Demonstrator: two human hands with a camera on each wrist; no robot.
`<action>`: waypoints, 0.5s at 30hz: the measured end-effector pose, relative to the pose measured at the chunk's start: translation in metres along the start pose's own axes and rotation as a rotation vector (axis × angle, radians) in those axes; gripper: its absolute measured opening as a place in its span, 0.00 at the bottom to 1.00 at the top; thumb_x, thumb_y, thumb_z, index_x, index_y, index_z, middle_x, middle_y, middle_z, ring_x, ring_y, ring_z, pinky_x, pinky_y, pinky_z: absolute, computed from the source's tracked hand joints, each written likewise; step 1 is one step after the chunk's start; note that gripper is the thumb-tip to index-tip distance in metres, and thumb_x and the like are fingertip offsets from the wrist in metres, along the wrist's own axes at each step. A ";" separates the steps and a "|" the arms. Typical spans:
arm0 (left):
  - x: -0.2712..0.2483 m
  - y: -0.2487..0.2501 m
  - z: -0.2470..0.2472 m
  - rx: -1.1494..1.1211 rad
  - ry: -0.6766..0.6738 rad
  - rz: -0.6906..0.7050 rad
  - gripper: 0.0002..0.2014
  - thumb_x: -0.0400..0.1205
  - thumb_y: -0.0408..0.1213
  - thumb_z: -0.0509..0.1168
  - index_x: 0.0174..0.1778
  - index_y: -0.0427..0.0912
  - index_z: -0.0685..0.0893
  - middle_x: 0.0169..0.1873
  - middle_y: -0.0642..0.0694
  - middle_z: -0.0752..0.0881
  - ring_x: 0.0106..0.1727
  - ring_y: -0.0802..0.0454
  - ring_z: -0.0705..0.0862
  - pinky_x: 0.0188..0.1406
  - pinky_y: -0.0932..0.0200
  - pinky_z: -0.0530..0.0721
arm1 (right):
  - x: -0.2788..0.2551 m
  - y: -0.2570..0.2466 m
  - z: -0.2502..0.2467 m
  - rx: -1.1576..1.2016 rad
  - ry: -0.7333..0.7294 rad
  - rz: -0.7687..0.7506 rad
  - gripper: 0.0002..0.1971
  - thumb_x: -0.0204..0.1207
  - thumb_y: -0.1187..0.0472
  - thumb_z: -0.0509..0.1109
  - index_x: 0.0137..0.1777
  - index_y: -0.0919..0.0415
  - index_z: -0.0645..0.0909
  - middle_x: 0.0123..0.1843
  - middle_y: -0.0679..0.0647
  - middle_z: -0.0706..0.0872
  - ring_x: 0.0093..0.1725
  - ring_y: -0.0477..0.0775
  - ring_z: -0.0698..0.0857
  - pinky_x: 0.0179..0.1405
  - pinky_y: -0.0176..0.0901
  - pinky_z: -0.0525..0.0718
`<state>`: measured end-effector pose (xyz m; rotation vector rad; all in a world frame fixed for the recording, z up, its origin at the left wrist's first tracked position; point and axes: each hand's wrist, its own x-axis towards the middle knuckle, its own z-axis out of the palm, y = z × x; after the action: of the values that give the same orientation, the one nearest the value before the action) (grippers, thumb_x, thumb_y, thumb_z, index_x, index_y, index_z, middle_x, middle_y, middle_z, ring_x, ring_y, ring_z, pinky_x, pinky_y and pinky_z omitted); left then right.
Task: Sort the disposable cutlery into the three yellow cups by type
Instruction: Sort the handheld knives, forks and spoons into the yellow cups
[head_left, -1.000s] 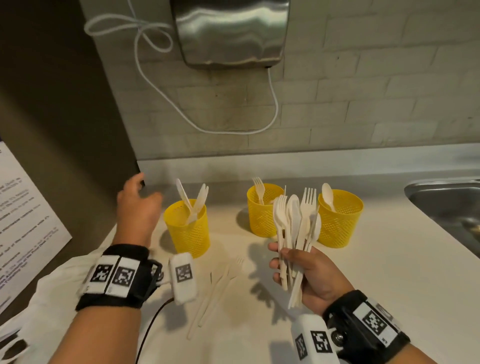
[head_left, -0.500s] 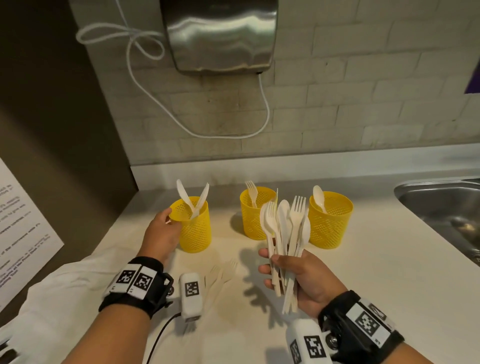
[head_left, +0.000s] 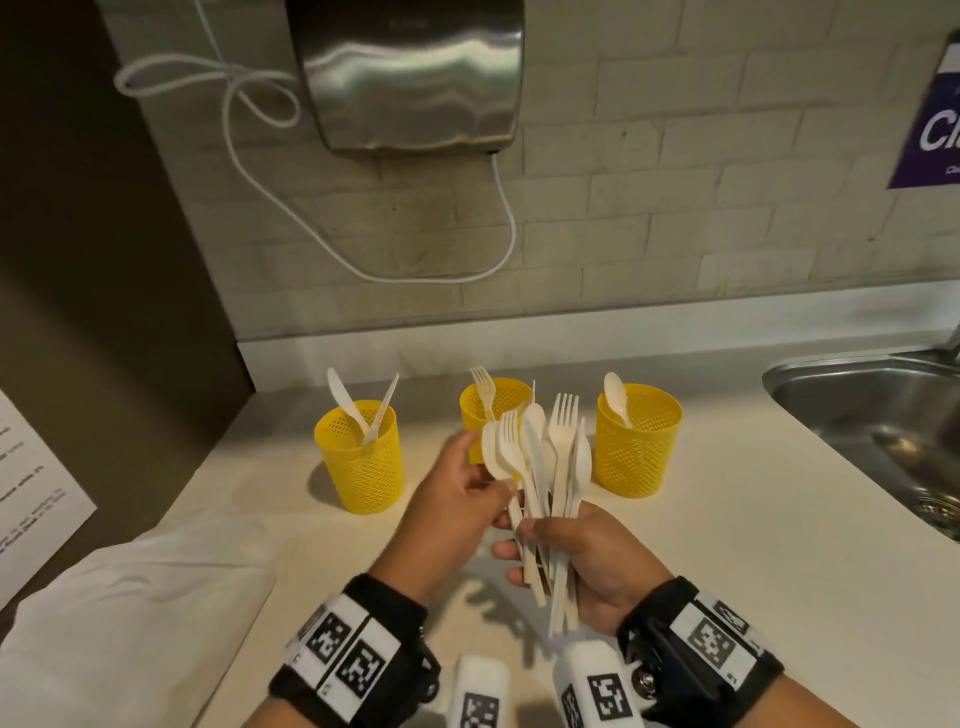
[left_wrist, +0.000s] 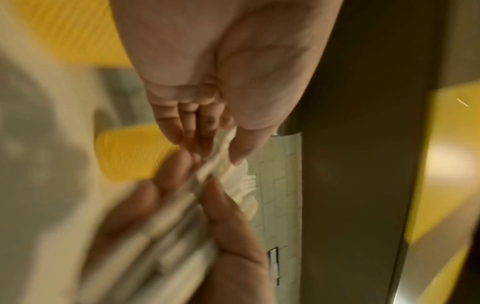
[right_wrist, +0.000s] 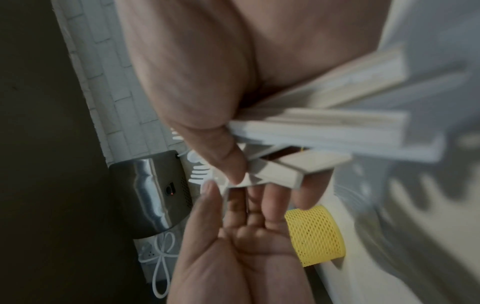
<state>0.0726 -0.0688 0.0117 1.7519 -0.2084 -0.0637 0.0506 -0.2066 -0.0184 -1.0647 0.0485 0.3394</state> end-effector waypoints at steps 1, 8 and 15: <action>0.003 0.000 0.005 -0.012 -0.051 0.009 0.20 0.78 0.28 0.66 0.61 0.55 0.78 0.43 0.47 0.90 0.38 0.56 0.87 0.36 0.62 0.82 | -0.001 0.000 -0.001 -0.001 0.002 -0.001 0.14 0.76 0.77 0.61 0.57 0.69 0.82 0.44 0.62 0.90 0.39 0.58 0.90 0.38 0.50 0.88; 0.057 0.043 0.017 -0.142 0.336 0.300 0.33 0.77 0.28 0.68 0.74 0.56 0.64 0.51 0.53 0.83 0.49 0.51 0.87 0.48 0.55 0.87 | -0.006 -0.014 -0.046 0.251 0.359 -0.131 0.10 0.77 0.75 0.62 0.52 0.62 0.78 0.46 0.63 0.88 0.41 0.57 0.89 0.38 0.49 0.89; 0.121 0.038 0.100 0.325 0.088 0.366 0.28 0.80 0.31 0.64 0.76 0.47 0.67 0.69 0.37 0.77 0.64 0.37 0.80 0.64 0.50 0.78 | -0.033 -0.022 -0.068 0.267 0.381 -0.115 0.11 0.75 0.77 0.61 0.53 0.64 0.78 0.40 0.62 0.86 0.31 0.56 0.83 0.28 0.46 0.87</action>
<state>0.1718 -0.1939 0.0382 2.0057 -0.4933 0.3296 0.0340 -0.2829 -0.0263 -0.8509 0.3623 0.0198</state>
